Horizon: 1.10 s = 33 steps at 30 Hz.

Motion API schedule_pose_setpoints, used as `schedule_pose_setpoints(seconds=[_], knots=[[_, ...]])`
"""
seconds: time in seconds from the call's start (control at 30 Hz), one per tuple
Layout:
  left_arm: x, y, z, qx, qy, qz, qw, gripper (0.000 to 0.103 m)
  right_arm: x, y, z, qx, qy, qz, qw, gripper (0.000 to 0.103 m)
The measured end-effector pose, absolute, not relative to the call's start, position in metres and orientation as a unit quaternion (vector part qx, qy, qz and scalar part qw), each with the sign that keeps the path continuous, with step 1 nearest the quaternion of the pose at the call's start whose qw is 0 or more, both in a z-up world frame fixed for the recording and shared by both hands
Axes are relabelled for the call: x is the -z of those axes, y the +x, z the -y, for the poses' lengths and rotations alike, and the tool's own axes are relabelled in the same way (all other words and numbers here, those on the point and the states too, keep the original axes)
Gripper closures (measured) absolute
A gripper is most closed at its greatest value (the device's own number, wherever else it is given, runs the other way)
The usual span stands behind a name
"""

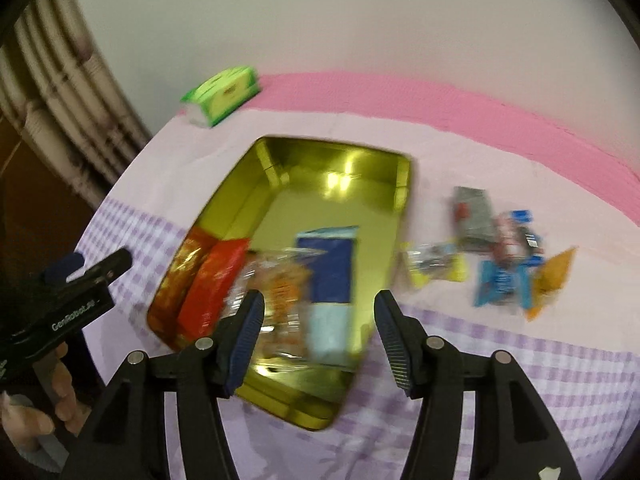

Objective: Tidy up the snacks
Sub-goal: 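Move the right gripper to the yellow snack bag and grasp it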

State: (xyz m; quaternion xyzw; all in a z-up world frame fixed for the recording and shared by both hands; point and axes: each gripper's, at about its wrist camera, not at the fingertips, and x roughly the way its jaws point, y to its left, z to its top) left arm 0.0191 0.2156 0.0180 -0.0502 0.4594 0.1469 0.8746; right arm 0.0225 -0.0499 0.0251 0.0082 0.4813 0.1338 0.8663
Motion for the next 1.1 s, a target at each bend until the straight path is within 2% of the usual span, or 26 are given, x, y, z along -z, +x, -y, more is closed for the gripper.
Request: schedule_pose_setpoints(seconds=[0.2, 0.47, 0.73, 1.1], knots=[[-0.016, 0.018, -0.215, -0.146, -0.047, -0.458, 0.875, 0.019, -0.022, 0.033, 0.122, -0.060, 0.030, -0.479, 0.875, 0.047], [-0.014, 0.018, -0.211, -0.140, -0.031, -0.461, 0.876, 0.019, 0.010, 0.040, 0.207, 0.004, 0.060, -0.496, 0.866, 0.047], [-0.010, 0.021, -0.210, -0.122, -0.035, -0.468, 0.875, 0.019, 0.038, 0.054, 0.222, -0.004, 0.075, -0.481, 0.874, 0.043], [-0.005, 0.025, -0.197, -0.110, -0.016, -0.462, 0.880, 0.019, 0.058, 0.081, 0.228, -0.010, 0.062, -0.455, 0.888, 0.042]])
